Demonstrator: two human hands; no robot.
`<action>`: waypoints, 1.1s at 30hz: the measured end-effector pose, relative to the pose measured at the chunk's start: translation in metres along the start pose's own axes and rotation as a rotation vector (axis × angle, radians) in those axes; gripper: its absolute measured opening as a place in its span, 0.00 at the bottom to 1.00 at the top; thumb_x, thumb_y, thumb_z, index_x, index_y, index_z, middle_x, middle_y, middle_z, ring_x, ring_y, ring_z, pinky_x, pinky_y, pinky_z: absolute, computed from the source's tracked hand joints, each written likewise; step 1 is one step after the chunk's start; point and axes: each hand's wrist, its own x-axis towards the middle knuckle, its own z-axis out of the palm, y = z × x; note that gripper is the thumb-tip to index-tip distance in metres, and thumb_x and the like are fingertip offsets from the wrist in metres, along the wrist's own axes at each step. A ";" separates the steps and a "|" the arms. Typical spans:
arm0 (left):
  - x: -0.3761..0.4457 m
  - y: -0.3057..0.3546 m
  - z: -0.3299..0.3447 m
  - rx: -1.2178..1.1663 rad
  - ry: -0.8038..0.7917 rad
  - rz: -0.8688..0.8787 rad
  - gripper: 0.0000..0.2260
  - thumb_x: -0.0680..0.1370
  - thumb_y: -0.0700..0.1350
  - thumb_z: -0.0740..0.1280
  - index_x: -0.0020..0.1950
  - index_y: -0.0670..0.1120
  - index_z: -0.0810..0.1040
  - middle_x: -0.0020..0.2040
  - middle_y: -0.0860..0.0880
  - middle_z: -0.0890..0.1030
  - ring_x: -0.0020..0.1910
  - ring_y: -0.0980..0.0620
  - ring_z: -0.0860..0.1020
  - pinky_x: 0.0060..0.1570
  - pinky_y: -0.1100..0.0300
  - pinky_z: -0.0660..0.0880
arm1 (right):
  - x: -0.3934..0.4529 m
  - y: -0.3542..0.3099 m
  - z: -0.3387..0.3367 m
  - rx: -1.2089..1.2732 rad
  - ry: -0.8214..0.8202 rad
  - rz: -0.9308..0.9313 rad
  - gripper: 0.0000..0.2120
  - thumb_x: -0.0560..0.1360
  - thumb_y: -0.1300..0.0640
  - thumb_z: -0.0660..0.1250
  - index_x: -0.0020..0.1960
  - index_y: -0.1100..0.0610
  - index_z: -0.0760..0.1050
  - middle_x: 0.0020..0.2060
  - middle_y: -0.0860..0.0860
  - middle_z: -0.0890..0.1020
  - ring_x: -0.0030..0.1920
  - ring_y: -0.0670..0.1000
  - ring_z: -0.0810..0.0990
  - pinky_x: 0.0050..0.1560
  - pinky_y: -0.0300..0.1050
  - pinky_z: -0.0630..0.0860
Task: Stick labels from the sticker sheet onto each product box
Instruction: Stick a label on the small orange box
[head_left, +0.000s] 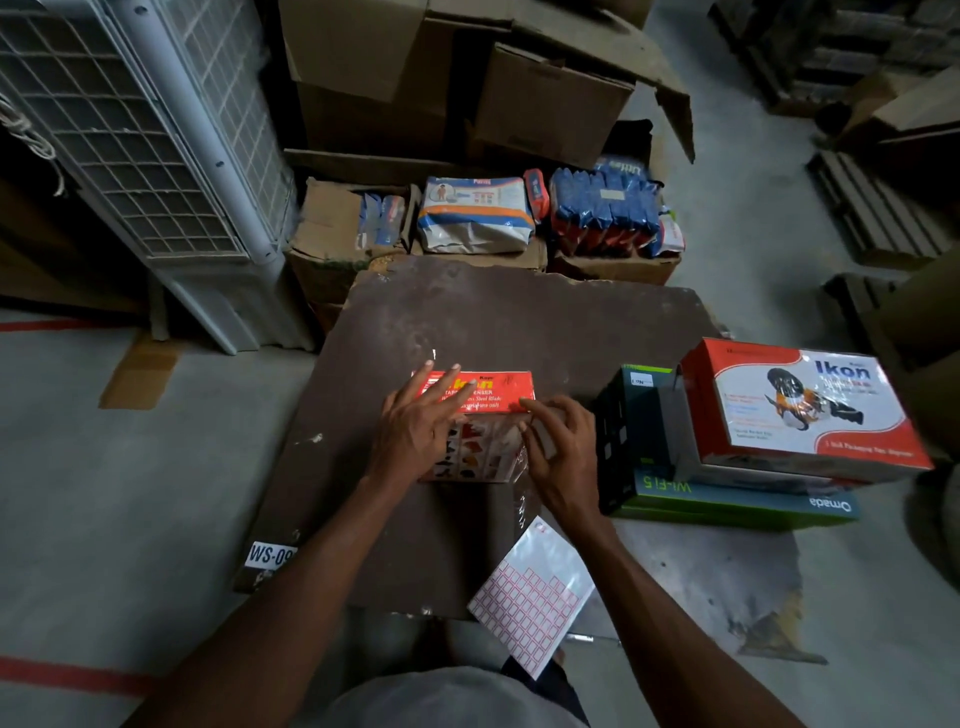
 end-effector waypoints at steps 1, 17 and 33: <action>0.001 0.000 -0.001 -0.012 0.000 -0.004 0.28 0.79 0.40 0.64 0.77 0.61 0.68 0.79 0.56 0.65 0.80 0.46 0.58 0.65 0.41 0.66 | -0.008 0.004 -0.001 0.002 -0.008 0.034 0.16 0.78 0.58 0.70 0.66 0.52 0.80 0.58 0.50 0.76 0.59 0.52 0.73 0.60 0.43 0.72; -0.003 0.000 0.004 -0.091 0.019 -0.035 0.28 0.79 0.40 0.68 0.76 0.61 0.68 0.79 0.57 0.64 0.81 0.47 0.55 0.67 0.39 0.64 | -0.117 0.094 0.038 -0.278 -0.603 0.500 0.14 0.79 0.60 0.64 0.58 0.49 0.85 0.46 0.52 0.85 0.44 0.51 0.84 0.43 0.40 0.76; -0.004 -0.001 0.001 -0.122 -0.009 -0.053 0.29 0.80 0.41 0.68 0.77 0.61 0.67 0.80 0.57 0.62 0.81 0.48 0.53 0.68 0.33 0.63 | -0.107 0.093 0.036 -0.453 -0.679 0.336 0.11 0.80 0.61 0.63 0.60 0.55 0.77 0.51 0.55 0.80 0.47 0.59 0.82 0.41 0.47 0.73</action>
